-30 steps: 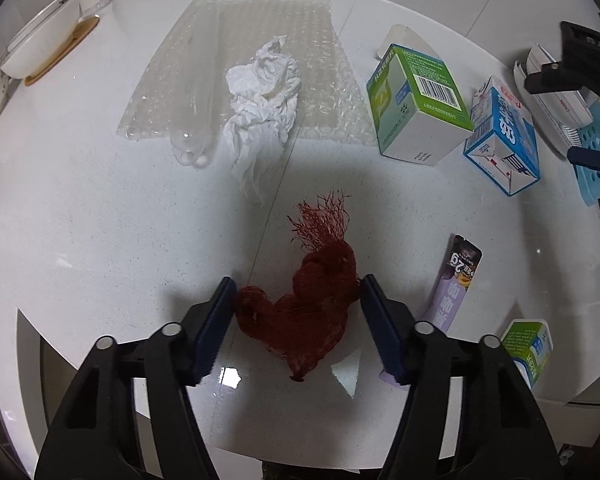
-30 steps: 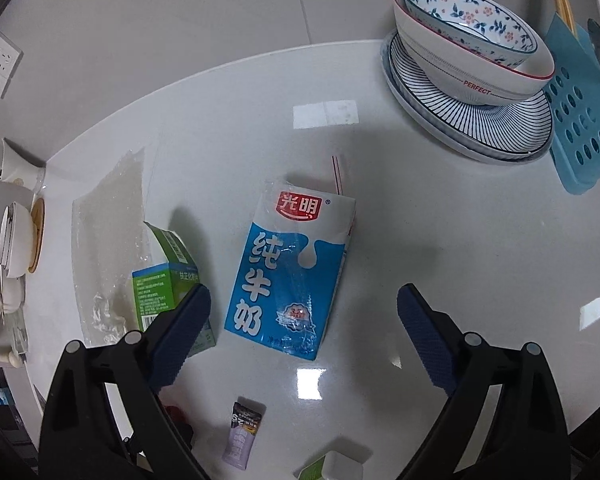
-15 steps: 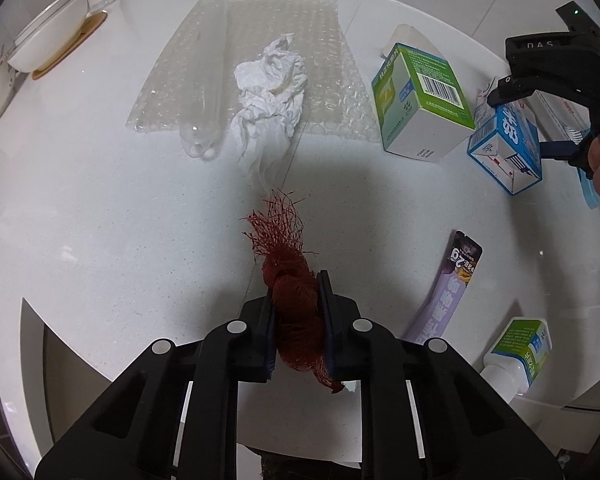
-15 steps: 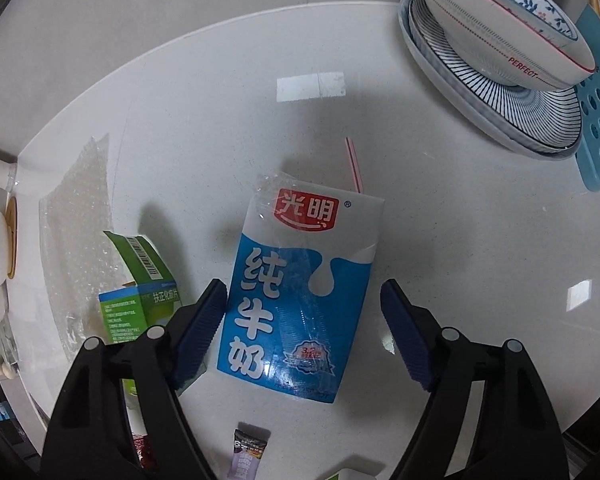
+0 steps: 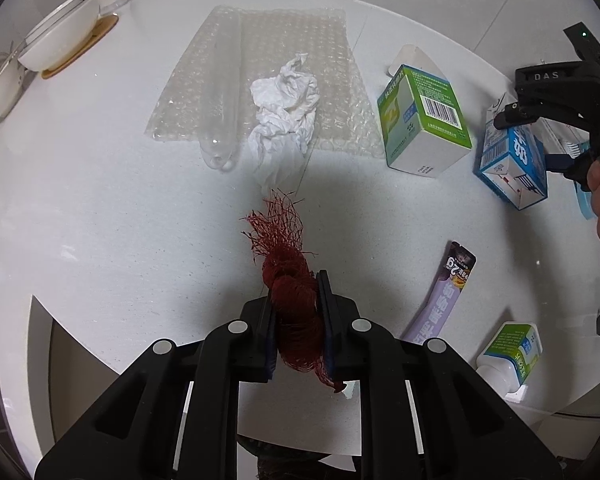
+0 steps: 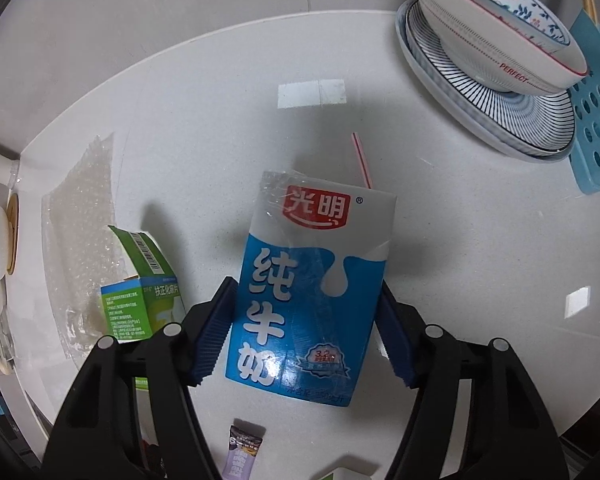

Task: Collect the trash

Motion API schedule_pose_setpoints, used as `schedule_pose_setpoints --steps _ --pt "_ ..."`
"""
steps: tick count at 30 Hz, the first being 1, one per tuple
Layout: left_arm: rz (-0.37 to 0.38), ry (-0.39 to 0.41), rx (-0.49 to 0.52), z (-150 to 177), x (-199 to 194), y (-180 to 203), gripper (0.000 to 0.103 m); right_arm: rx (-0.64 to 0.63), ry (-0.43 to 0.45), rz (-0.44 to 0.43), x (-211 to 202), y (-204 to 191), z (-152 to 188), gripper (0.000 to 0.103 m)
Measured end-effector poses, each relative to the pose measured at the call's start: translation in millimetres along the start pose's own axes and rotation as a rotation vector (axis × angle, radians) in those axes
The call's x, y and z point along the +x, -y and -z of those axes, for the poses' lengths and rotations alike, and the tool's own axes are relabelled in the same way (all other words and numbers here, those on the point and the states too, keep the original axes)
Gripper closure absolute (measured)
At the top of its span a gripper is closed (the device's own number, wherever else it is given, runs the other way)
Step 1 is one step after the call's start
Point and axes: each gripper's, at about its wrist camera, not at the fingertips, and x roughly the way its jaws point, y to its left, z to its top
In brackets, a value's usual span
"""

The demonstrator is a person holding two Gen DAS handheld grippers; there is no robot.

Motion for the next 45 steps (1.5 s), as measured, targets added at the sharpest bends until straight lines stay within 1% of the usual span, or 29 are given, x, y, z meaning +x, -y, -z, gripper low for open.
schedule_pose_setpoints --steps 2,5,8,11,17,23,30,45 --pt "0.003 0.01 -0.002 3.1 -6.4 -3.7 0.087 -0.016 0.025 0.002 -12.4 -7.3 9.5 0.039" --pt "0.008 0.019 -0.001 5.2 -14.1 -6.1 0.087 -0.042 0.066 0.016 -30.5 -7.3 21.8 0.039" --pt "0.011 0.024 -0.004 7.2 -18.7 -8.0 0.087 -0.062 0.088 0.016 -42.1 -6.8 28.6 0.039" --pt "0.013 0.031 -0.006 8.6 -22.5 -9.4 0.087 -0.095 0.142 0.019 -57.2 -5.6 39.4 0.039" --pt "0.023 0.051 0.013 13.5 -36.4 -8.5 0.087 -0.129 0.191 0.018 -83.0 3.1 61.5 0.039" --pt "0.036 0.066 0.027 20.1 -48.3 -10.4 0.087 -0.138 0.238 0.007 -108.2 0.9 86.8 0.039" --pt "0.058 0.075 0.039 28.8 -59.5 -14.7 0.087 -0.144 0.278 0.011 -125.3 -1.1 112.4 0.039" --pt "0.079 0.108 0.104 50.9 -92.2 -29.0 0.087 -0.172 0.367 0.0 -158.2 0.3 181.8 0.039"
